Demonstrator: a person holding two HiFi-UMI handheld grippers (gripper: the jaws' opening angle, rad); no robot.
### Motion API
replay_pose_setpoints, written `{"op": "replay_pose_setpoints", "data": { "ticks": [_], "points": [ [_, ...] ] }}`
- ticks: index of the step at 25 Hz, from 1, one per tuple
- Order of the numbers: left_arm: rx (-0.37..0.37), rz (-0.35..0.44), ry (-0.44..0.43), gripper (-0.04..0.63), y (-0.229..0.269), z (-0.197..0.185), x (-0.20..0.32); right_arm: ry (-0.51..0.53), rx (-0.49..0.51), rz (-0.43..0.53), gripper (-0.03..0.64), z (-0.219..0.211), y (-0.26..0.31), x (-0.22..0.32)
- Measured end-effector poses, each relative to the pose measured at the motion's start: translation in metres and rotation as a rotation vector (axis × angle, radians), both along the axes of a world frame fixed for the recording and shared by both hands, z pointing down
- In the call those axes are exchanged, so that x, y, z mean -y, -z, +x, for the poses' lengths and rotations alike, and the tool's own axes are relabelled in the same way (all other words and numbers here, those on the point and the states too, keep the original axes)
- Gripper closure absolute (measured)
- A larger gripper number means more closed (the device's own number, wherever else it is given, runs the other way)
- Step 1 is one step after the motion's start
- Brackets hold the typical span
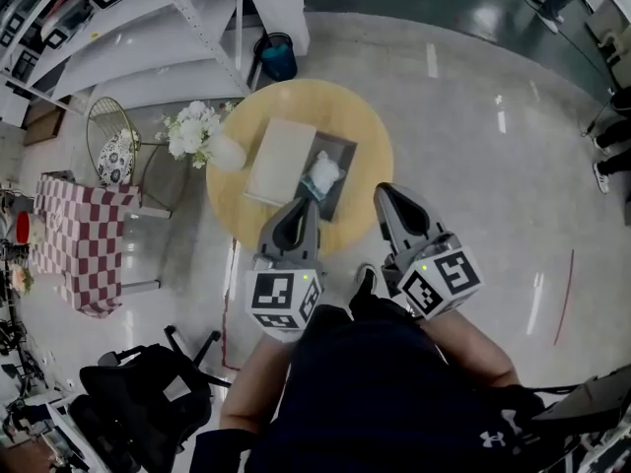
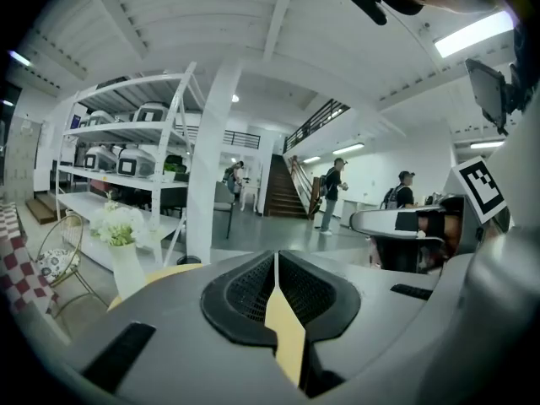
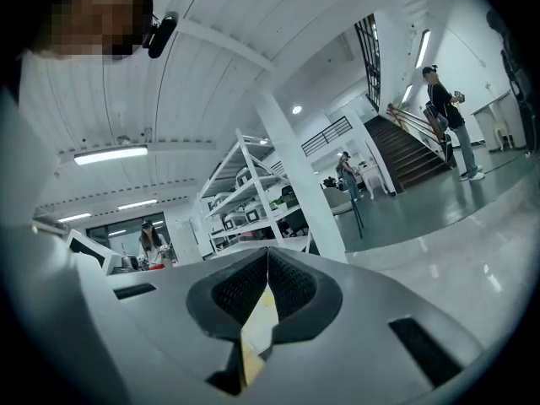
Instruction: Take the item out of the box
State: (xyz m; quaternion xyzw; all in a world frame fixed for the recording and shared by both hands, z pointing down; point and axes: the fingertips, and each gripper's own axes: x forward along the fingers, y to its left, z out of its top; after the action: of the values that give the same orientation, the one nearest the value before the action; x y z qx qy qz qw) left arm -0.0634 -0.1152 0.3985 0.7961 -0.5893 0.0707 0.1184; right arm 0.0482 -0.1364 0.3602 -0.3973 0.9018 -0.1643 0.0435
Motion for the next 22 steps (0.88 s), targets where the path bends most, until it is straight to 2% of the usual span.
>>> {"op": "replay_pose_setpoints", "data": {
  "ticks": [8,16,22],
  "points": [
    [0.076,-0.076,0.002,0.566,-0.042,-0.015,0.036,-0.008,-0.013,-0.045,0.604,-0.004,-0.019,0.023],
    [0.158,-0.196,-0.072,0.566,-0.100,-0.033,0.074,-0.079,-0.025,-0.095,0.604,-0.013,-0.036,0.043],
    [0.195,-0.290,-0.133,0.565,-0.144,-0.032,0.093,-0.123,-0.026,-0.151,0.604,-0.012,-0.054,0.048]
  ]
}}
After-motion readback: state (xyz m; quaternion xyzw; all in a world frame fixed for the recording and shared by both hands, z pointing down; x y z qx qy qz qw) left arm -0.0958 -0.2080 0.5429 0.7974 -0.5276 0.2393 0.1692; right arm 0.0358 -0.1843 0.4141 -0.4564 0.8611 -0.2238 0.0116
